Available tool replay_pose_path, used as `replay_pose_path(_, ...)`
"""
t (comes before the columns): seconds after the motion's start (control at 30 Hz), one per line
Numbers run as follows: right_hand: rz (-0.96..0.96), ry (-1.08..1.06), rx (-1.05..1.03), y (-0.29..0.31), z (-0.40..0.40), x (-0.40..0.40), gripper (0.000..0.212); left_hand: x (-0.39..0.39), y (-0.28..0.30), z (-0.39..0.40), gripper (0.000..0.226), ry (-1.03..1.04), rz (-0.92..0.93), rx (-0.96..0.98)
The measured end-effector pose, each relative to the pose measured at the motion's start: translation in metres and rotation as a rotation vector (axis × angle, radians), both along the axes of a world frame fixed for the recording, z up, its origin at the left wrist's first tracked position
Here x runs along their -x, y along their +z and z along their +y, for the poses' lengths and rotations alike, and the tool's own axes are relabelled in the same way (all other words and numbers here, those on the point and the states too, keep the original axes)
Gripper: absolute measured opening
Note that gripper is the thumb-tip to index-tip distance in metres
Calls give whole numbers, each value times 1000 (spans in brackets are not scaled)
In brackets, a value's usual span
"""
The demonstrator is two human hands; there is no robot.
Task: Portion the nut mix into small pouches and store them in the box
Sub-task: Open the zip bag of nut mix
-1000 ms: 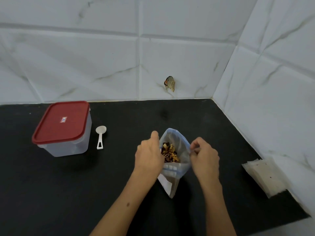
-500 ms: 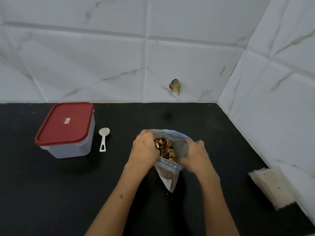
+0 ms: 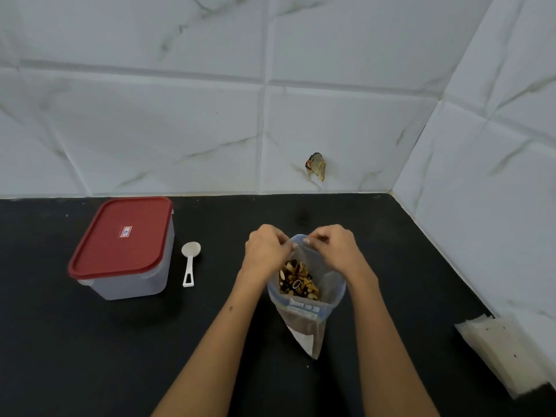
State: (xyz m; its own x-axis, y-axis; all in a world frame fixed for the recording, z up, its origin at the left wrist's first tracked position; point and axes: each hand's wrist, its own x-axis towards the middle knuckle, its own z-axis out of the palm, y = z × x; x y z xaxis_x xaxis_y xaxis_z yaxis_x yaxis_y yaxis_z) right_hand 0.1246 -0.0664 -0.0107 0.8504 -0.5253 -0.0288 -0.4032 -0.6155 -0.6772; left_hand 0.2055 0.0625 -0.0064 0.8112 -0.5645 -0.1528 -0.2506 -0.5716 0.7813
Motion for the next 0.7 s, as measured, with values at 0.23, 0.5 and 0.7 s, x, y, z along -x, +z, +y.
replay_pose_path(0.23, 170, -91, -812, 11, -14, -2, 28, -33, -6, 2, 24, -61, 960, 156)
replay_pose_path(0.5, 166, -320, -880, -11, -9, -12, 31, -23, -28, -24, 21, 185, 829, 160)
replay_pose_path(0.7, 48, -355, -508, -11, -8, 4, 40, -23, -39, -22, 51, 144, 481, 67)
